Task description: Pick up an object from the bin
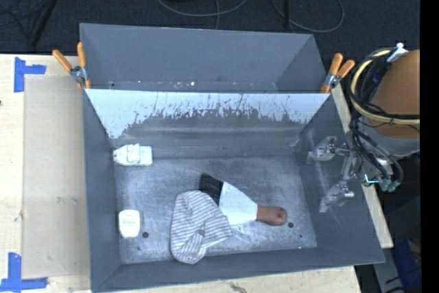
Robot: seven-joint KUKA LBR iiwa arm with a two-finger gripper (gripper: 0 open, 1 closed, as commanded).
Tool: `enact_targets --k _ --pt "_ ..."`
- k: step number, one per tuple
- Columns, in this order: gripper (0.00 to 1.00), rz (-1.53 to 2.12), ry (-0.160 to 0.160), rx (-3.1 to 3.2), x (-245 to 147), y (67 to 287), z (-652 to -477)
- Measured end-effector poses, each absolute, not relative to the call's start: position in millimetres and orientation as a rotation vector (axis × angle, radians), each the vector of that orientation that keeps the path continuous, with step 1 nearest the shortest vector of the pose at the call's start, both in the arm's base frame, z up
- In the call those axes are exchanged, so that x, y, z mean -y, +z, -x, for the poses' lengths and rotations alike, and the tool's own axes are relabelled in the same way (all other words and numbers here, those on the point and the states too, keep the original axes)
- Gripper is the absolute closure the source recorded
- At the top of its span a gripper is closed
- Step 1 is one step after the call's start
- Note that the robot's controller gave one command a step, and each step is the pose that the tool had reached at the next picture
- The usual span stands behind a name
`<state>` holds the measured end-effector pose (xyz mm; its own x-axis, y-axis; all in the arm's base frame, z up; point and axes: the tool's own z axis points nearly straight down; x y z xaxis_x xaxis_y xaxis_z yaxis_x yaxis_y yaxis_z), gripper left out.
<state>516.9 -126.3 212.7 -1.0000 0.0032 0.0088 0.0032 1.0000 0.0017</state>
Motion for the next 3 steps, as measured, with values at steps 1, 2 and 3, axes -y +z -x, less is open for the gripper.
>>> enact_targets --k 1,2,3 --pt "0.0 0.0 -0.001 3.141 125.7 217.0 -518.6" --pt "1.0 -0.228 0.004 3.146 113.0 76.8 -533.7" --pt "1.0 -0.231 0.005 3.146 112.8 76.8 -533.7"
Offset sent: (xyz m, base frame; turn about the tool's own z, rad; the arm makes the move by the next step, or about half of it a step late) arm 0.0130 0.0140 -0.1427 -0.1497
